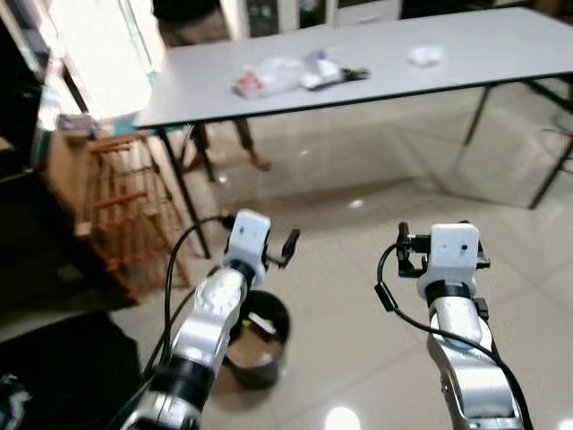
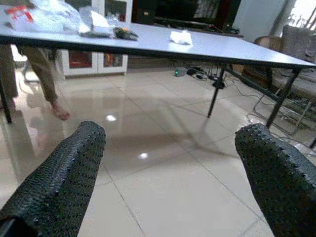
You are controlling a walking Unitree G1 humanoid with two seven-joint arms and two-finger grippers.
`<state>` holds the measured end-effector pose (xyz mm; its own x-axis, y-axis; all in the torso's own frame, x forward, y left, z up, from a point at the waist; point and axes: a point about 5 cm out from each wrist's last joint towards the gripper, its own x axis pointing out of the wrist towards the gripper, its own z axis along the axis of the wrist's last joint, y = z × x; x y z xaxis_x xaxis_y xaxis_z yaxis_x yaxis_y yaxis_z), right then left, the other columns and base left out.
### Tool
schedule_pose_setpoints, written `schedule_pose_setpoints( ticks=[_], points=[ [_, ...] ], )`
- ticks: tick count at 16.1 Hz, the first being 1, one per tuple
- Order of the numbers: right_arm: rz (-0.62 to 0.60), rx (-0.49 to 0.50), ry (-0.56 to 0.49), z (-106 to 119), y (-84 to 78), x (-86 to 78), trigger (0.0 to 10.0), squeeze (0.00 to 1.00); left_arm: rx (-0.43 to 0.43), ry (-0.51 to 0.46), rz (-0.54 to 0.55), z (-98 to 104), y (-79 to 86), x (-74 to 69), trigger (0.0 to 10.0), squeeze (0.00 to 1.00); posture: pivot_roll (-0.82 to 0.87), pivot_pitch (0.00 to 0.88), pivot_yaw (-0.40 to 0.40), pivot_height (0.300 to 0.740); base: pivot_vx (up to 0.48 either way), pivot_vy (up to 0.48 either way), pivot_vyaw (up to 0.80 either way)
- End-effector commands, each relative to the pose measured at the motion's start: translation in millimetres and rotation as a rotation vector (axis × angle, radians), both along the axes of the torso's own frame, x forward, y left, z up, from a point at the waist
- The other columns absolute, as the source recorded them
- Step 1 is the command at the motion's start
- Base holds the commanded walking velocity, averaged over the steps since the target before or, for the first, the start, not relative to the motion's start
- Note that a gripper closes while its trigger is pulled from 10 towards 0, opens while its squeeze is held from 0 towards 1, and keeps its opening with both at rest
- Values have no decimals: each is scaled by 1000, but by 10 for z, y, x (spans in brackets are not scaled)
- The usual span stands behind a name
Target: Picking trash to rubbish bin
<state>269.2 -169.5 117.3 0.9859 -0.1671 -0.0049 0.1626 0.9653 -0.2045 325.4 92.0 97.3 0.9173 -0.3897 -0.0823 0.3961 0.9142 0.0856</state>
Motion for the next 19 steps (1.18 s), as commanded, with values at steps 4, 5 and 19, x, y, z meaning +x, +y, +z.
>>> schedule_pose_setpoints(
  ticks=[4, 5, 19],
  points=[
    [32, -7, 0, 16, 86, 10, 10000, 0, 9, -67, 37, 8, 91, -70, 10000, 0, -101, 36, 91, 740, 0, 0, 798],
    [34, -8, 2, 15, 90, 11, 10000, 0, 10, -63, 35, 14, 83, -75, 10000, 0, -101, 36, 91, 740, 0, 0, 800],
    [14, 2, 12, -9, 75, 21, 10000, 0, 2, -63, -1, 35, 18, -45, 10000, 0, -110, 40, 100, 740, 0, -301, 418]
  ],
)
